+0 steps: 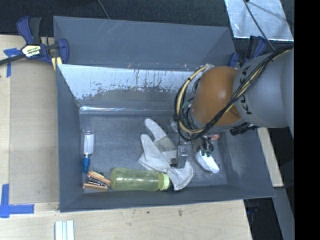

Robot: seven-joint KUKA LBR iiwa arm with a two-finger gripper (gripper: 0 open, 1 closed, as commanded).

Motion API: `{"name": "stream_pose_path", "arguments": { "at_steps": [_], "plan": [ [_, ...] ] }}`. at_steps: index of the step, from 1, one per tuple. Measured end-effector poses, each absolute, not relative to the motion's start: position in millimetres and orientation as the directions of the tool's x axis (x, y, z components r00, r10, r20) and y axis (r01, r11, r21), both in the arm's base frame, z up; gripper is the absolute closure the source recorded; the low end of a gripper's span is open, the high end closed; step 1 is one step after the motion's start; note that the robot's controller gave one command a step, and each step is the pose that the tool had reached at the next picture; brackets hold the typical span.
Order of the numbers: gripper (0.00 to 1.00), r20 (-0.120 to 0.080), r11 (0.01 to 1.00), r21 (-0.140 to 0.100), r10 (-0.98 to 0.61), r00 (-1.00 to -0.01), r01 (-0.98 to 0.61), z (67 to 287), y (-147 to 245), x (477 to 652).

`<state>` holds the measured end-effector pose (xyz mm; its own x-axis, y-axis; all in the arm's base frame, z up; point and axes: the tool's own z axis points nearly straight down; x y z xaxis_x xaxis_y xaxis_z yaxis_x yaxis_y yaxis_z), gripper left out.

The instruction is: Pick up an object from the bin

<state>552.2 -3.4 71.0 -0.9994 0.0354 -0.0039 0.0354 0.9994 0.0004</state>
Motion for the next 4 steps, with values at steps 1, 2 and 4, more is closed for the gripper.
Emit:
{"name": "stream_pose_path", "arguments": {
  "at_steps": [1, 2, 4],
  "plan": [
    [1.00, -0.007, 0.999, 0.000, 0.036, -0.999, 0.036, 72.3, -3.4, 553.3],
    [1.00, -0.007, 0.999, 0.000, 0.036, -0.999, 0.036, 72.3, -3.4, 553.3],
    [1.00, 0.002, 0.997, 0.001, 0.078, -0.997, 0.078, 136.2, -17.4, 565.9]
  ]
}}
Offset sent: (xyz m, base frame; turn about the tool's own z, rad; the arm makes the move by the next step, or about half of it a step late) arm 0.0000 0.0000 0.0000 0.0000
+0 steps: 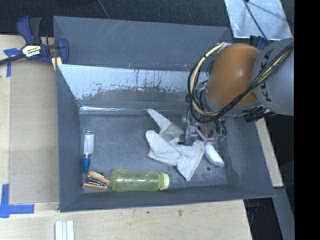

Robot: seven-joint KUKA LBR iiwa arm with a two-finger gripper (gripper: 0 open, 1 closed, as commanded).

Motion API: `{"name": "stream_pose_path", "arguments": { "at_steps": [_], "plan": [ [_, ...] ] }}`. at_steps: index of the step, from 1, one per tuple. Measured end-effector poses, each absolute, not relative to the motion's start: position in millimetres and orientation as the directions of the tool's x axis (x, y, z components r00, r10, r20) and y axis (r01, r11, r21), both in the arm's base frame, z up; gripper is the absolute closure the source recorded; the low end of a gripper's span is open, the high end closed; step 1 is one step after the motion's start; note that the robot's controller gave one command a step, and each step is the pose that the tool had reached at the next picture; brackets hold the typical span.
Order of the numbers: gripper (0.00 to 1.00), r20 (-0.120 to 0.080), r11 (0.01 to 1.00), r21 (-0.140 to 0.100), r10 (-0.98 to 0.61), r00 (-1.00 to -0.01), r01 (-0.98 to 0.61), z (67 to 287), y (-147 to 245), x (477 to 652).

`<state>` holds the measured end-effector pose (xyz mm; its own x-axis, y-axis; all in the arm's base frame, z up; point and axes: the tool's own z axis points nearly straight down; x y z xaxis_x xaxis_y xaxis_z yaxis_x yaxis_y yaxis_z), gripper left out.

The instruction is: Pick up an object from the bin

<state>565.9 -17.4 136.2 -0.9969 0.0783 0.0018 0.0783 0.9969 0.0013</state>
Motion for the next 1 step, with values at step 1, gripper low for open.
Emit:
{"name": "stream_pose_path", "arguments": {
  "at_steps": [1],
  "plan": [
    [1.00, 0.000, 0.999, -0.001, 0.054, -0.999, 0.054, 203.9, -12.1, 577.8]
  ]
}}
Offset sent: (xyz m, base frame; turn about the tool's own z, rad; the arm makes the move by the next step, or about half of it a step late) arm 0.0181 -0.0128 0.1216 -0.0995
